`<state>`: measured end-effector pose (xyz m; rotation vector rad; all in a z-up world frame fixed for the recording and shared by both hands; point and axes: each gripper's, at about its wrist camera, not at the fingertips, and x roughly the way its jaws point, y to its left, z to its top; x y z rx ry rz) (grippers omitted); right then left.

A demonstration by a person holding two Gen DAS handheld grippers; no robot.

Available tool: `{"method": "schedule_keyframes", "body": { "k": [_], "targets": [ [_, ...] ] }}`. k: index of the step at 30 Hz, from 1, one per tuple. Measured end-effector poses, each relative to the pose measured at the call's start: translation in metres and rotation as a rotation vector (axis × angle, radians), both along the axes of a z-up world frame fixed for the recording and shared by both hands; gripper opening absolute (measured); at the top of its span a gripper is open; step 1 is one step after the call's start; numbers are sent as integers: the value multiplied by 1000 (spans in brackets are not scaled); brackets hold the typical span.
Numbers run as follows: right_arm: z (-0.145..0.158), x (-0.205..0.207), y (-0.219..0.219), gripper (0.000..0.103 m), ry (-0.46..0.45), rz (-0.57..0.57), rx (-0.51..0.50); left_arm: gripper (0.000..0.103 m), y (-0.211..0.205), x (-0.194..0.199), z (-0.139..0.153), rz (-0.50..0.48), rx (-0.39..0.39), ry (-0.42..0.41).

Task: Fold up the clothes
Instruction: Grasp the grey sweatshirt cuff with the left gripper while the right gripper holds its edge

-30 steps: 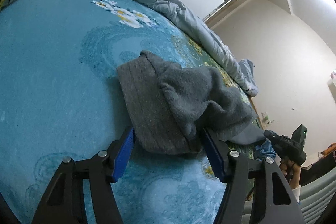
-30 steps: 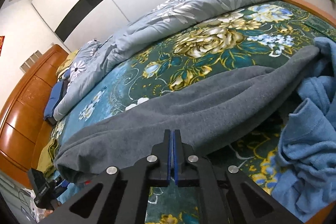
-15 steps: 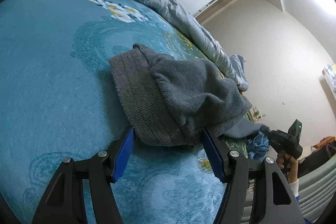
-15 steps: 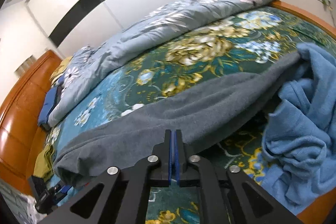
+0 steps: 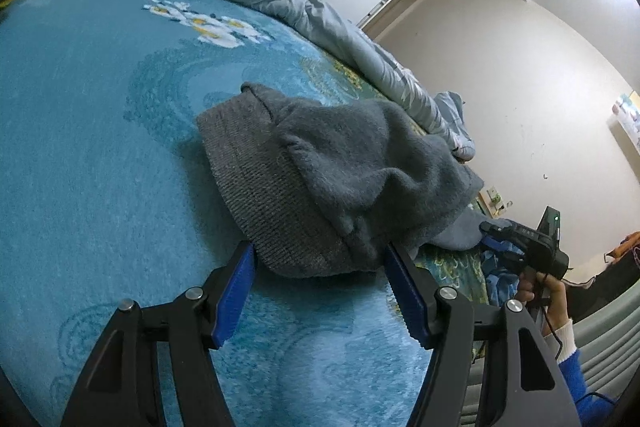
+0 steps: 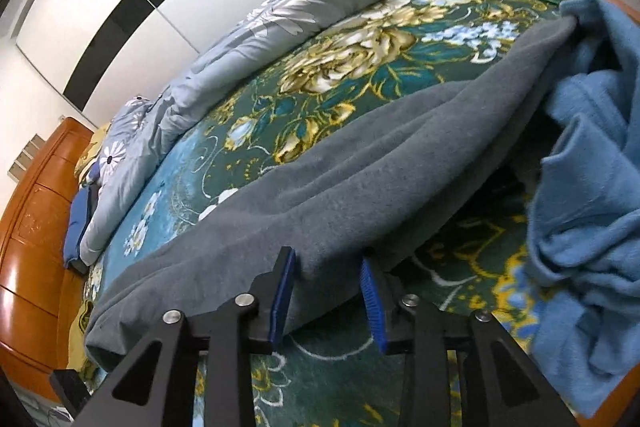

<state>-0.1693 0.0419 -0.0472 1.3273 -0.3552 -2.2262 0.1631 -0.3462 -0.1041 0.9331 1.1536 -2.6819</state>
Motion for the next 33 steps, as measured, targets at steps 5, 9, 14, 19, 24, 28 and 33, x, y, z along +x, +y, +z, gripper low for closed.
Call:
{"method": "schedule_keyframes", "body": {
  "k": [5, 9, 14, 19, 24, 28, 33],
  "targets": [
    [-2, -2, -4, 35, -9, -7, -21, 68, 1, 2, -4, -11, -19, -12],
    [2, 0, -6, 12, 11, 9, -19, 68, 1, 4, -5, -25, -30, -6],
    [18, 4, -8, 5, 55, 18, -30, 67, 6, 2, 4, -41, -63, 44],
    [39, 9, -5, 5, 86, 19, -43, 39, 2, 0, 18, -10, -88, 80],
    [60, 16, 1, 5, 110, 35, -28, 23, -5, -2, 37, 18, -127, 78],
    [62, 22, 7, 5, 103, 47, -9, 22, -7, -2, 49, 31, -151, 77],
    [49, 28, 21, 5, 62, 38, -38, 23, -9, -9, 53, 25, -184, 56]
  ]
}}
